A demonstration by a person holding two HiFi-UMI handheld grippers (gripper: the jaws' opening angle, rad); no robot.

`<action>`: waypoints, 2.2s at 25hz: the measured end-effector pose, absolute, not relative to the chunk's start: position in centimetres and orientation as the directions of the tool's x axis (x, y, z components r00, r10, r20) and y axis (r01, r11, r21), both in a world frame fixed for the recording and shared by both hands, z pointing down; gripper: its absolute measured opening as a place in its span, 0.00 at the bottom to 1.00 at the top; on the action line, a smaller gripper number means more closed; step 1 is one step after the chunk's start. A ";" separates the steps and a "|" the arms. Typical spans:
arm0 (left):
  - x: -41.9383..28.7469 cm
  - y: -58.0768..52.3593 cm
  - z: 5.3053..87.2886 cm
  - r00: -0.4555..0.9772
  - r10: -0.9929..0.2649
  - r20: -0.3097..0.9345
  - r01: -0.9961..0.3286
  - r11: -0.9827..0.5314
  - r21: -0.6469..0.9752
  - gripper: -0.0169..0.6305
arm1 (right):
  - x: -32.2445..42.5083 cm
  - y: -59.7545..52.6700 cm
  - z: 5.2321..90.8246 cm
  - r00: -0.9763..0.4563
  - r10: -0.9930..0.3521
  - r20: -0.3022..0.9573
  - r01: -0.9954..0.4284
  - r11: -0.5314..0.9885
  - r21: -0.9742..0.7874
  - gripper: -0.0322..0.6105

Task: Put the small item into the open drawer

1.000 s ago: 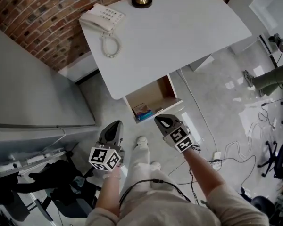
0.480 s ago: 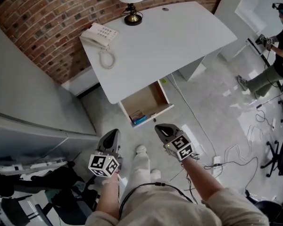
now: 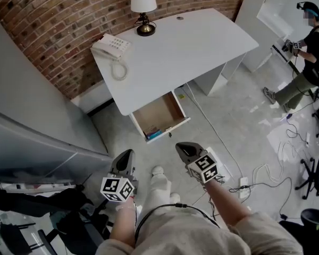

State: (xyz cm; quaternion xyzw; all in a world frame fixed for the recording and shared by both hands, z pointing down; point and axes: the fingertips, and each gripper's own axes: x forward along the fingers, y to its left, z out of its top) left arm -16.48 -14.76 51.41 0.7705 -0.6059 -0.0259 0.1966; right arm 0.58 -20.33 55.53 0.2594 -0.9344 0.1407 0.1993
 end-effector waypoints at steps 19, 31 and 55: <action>-15.5 -10.5 47.8 0.217 -0.964 0.154 -0.944 -0.168 0.284 0.04 | 4.4 -17.9 50.3 -0.799 -0.510 0.317 -0.583 0.786 -0.204 0.06; -15.3 -8.7 44.7 0.192 -0.976 0.106 -0.956 -0.161 0.247 0.04 | 6.3 -17.1 47.1 -0.799 -0.549 0.246 -0.597 0.775 -0.208 0.06; -17.3 -4.1 40.6 0.113 -0.993 0.032 -0.984 -0.108 0.140 0.04 | 7.5 -14.4 42.5 -0.799 -0.587 0.134 -0.601 0.783 -0.158 0.06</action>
